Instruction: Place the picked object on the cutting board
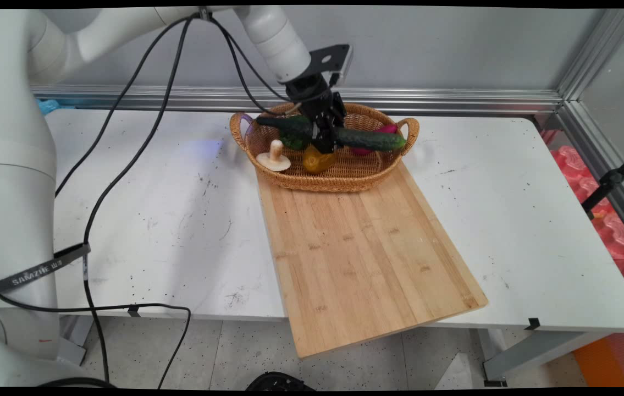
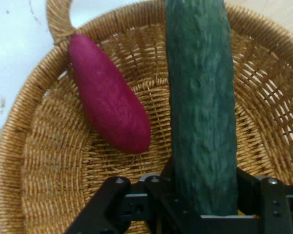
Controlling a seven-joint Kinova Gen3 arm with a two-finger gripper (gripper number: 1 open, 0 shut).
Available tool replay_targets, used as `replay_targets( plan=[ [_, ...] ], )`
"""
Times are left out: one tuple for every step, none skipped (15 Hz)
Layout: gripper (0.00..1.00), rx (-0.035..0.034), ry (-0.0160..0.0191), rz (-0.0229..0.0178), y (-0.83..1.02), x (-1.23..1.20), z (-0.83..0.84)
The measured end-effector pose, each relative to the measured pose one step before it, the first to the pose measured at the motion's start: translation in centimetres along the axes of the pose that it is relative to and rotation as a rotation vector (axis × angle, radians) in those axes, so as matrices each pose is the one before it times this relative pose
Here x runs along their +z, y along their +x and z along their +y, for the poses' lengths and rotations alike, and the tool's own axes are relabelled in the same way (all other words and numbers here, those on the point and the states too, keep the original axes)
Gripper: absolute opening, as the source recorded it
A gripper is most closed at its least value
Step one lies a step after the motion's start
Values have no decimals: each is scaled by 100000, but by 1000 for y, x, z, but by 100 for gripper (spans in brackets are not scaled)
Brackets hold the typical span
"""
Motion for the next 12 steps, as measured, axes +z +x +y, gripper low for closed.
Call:
replay_targets(
  plan=[
    [0,27,-24,74,145,-357,-62],
    [0,-6,30,122,238,-562,-101],
    [0,-33,154,89,192,-416,-78],
    [0,-127,274,166,281,-644,-100],
    [0,-157,460,258,440,-796,-151],
    [0,-351,559,194,435,-848,-113],
    [0,-389,492,156,367,-762,-64],
    [0,-252,295,53,274,-534,1],
    [0,-556,342,128,454,-835,69],
    [0,-309,187,79,312,-527,88],
    [0,-631,273,115,443,-772,144],
    [0,-481,130,124,338,-503,147]
  ],
)
